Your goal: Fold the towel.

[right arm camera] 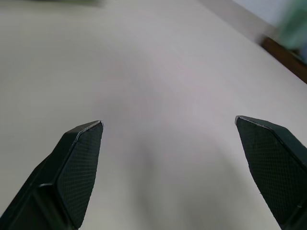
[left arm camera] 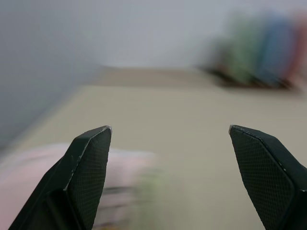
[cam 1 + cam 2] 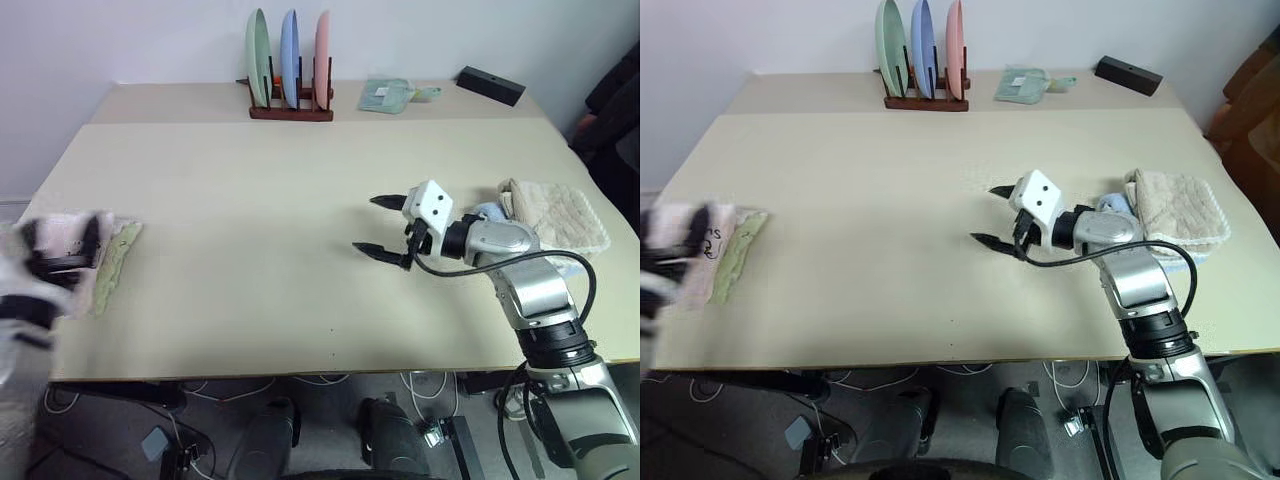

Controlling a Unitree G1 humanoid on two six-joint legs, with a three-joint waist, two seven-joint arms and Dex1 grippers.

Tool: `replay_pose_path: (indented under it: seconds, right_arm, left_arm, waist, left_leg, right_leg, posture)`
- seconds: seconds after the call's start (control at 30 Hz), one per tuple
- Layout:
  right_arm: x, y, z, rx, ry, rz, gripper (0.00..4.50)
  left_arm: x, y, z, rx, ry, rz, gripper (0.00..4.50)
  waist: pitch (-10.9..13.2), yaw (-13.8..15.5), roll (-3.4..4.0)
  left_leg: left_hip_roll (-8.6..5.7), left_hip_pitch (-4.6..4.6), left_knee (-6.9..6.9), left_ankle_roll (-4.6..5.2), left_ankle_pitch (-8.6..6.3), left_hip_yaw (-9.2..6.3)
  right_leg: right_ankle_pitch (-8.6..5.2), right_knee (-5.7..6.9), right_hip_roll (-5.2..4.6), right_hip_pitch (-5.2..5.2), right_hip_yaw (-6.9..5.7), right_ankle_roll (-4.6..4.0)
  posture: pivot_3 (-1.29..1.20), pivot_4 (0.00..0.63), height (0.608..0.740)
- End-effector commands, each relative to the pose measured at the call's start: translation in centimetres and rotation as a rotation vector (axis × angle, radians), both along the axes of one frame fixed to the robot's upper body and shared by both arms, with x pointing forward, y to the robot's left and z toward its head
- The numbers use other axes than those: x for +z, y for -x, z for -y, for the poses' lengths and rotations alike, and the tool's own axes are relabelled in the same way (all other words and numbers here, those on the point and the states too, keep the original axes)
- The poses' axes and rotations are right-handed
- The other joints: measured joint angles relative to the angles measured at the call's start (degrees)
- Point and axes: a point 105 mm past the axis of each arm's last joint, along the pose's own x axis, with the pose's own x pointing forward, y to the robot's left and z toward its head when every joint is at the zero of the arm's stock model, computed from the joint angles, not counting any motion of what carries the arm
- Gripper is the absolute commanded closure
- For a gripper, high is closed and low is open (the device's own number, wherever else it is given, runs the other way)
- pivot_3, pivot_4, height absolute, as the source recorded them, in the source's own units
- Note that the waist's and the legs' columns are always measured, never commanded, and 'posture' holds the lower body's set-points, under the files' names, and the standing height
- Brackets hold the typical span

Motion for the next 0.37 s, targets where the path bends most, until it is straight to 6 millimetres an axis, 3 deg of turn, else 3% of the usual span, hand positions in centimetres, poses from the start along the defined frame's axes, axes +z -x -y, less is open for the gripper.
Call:
replay_pose_path:
  seconds: [0.03,0.17,0.27,0.37]
  right_arm:
    - [0.7,-1.3,2.8,-0.164,-0.06,0.023,0.0]
    - [0.1,-1.4,4.4,-0.248,-0.108,-0.016,0.0]
    - [-0.5,-0.8,5.5,-0.279,-0.104,-0.028,0.0]
    - [-0.8,-0.4,5.9,-0.284,-0.1,-0.039,0.0]
  left_arm:
    - [-1.7,-2.0,3.9,-0.126,-0.135,-0.032,0.49]
    - [-3.3,-3.5,6.8,-0.224,-0.156,-0.044,0.49]
    - [-5.2,-3.7,7.2,-0.254,-0.179,-0.088,0.49]
    - [-5.6,-3.8,7.1,-0.26,-0.168,-0.092,0.49]
  waist:
    - [0.02,-0.65,0.04]
    - [0.04,-1.56,0.07]
    - [0.04,-2.09,0.11]
    - [0.07,-2.09,0.14]
  left_leg:
    - [0.0,0.01,-0.04,0.0,0.0,0.0]
    - [0.03,0.01,-0.08,0.0,0.0,0.0]
    - [0.05,0.01,-0.11,0.0,0.0,0.0]
    - [0.05,0.0,-0.08,0.01,0.0,-0.01]
  right_leg:
    - [0.01,0.0,0.01,-0.02,0.0,0.01]
    - [0.13,0.06,0.03,-0.12,0.0,0.24]
    - [0.14,0.09,0.04,-0.14,0.01,0.24]
    - [0.14,0.08,0.03,-0.14,0.0,0.24]
  posture:
    - [0.0,0.15,0.736]
    - [0.0,0.15,0.736]
    - [0.0,0.15,0.736]
    - [0.0,0.15,0.736]
